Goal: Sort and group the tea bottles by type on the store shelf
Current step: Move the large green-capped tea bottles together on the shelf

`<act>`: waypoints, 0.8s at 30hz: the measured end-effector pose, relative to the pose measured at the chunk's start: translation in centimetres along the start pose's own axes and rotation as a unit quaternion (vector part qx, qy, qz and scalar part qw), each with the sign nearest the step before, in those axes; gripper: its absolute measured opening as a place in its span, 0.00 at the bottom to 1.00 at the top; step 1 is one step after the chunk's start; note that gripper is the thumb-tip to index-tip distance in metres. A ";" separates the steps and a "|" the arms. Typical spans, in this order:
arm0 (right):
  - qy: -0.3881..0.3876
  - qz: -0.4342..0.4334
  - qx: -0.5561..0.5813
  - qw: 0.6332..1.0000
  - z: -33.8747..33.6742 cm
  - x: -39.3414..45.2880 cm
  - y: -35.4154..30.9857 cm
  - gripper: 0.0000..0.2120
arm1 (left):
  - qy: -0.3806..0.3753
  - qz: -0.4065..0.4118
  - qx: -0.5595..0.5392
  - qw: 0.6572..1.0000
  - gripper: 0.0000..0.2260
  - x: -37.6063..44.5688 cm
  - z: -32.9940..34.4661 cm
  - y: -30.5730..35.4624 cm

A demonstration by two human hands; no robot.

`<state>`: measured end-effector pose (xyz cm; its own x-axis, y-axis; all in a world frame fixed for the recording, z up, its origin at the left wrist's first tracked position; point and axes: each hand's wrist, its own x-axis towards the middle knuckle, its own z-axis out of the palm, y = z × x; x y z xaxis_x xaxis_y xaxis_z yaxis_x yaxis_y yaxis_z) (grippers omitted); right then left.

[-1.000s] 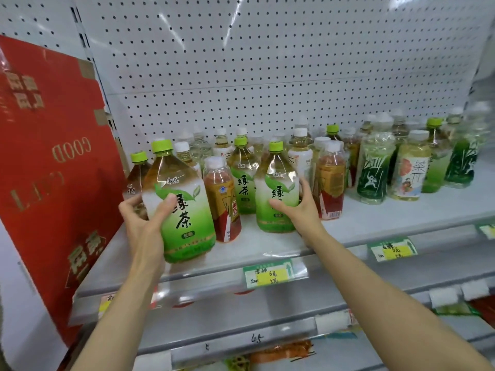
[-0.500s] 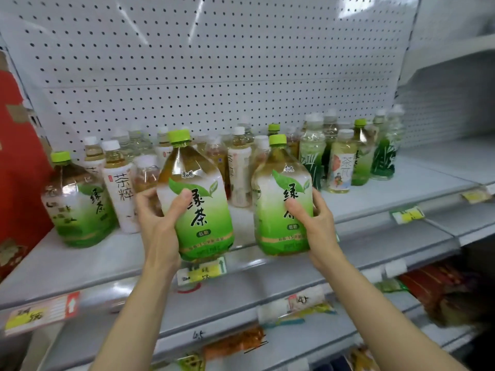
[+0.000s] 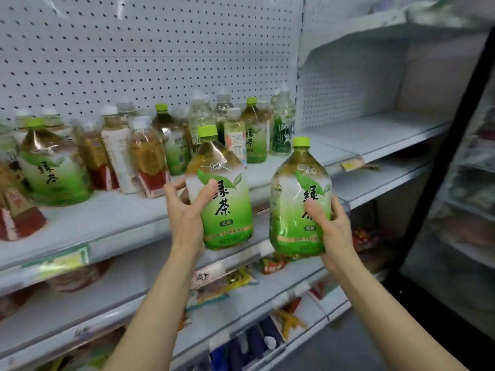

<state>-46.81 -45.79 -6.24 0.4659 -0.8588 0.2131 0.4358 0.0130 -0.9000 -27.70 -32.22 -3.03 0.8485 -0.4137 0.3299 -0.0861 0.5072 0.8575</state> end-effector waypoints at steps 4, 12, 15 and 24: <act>0.028 -0.006 -0.006 1.000 -4.0 1.5 -1.2 0.30 | -0.037 -0.027 0.018 0.999 0.21 0.2 5.2 -2.0; 0.089 -0.036 -0.006 0.995 -9.4 6.8 -2.6 0.28 | -0.085 -0.061 0.015 0.994 0.23 4.1 13.4 -6.9; 0.101 -0.043 -0.023 0.994 -11.0 8.8 -3.1 0.30 | -0.095 -0.079 0.007 0.992 0.23 5.6 16.0 -8.6; 0.105 -0.045 -0.006 0.993 -15.9 14.3 -3.6 0.25 | -0.096 -0.092 0.013 0.991 0.28 8.2 22.0 -12.2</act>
<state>-53.99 -66.21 -5.98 0.2541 -0.9442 0.2095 0.4593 -0.0729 -0.8853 -31.16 -58.47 -2.08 0.7363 -0.6346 0.2348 0.0445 0.3917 0.9190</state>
